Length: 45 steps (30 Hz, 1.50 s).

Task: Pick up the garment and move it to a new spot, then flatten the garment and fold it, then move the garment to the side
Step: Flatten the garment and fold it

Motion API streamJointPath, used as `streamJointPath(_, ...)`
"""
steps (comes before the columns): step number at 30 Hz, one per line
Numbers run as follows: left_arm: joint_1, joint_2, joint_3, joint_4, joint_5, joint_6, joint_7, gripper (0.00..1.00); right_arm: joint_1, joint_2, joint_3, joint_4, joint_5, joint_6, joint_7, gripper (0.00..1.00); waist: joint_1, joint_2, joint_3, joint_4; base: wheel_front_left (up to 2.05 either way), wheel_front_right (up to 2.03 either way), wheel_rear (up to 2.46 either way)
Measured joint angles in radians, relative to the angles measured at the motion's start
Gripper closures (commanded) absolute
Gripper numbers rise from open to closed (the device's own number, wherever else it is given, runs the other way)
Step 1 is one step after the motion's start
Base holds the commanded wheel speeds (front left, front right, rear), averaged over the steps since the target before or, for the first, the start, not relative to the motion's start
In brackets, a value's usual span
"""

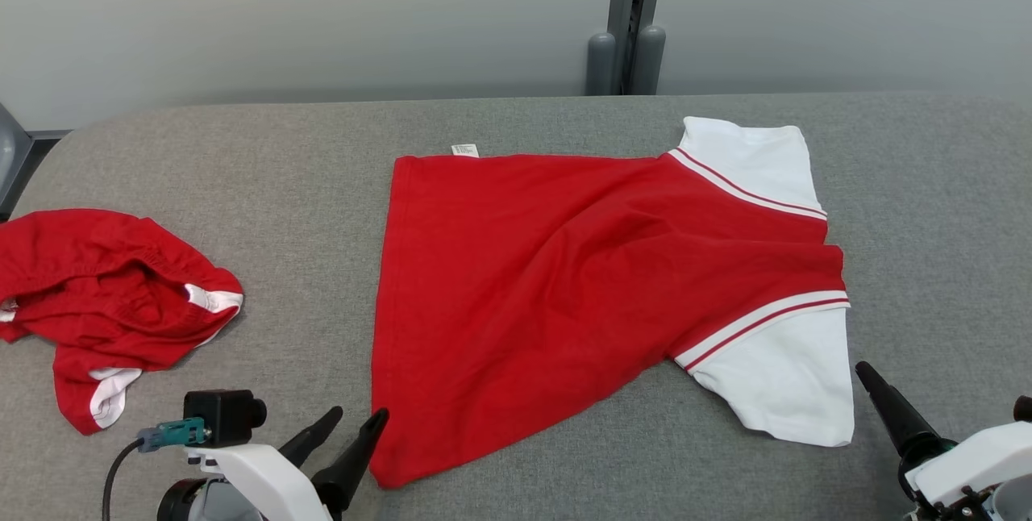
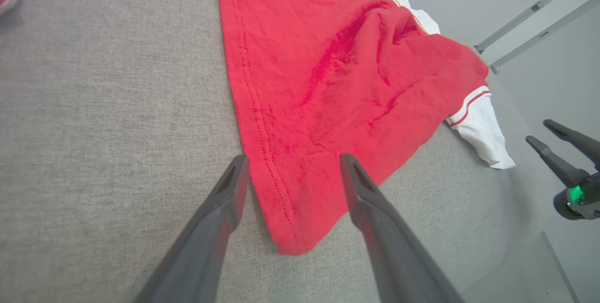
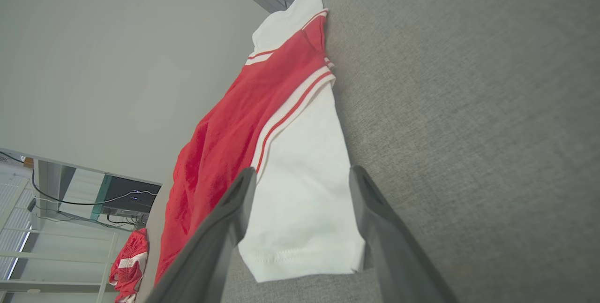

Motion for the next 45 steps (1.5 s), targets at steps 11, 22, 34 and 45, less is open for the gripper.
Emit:
streamJointPath(11,0.000,0.075,0.080,-0.127,0.063,0.109,-0.106,0.00,0.019,-0.017,-0.094,-0.073,-0.107,0.000,-0.037,0.00,0.0000,0.0000,-0.010,0.007,0.00,0.00,0.00)
streamJointPath(22,0.048,0.012,0.244,-0.198,0.192,0.199,-0.146,0.00,0.021,0.042,-0.188,-0.130,-0.460,0.000,-0.118,0.00,0.0000,0.0000,-0.008,0.010,0.00,0.00,0.00)
streamJointPath(34,0.144,-0.126,0.325,-0.097,0.344,0.164,-0.148,0.00,0.046,0.211,-0.330,-0.099,-0.804,0.000,0.008,0.00,0.0000,0.0000,-0.011,0.004,0.00,0.00,0.00)
streamJointPath(45,0.138,-0.157,0.315,-0.046,0.360,0.123,-0.148,0.00,0.030,0.294,-0.406,-0.035,-0.874,0.000,0.161,0.00,0.0000,0.0000,-0.009,0.009,0.00,0.00,0.00)
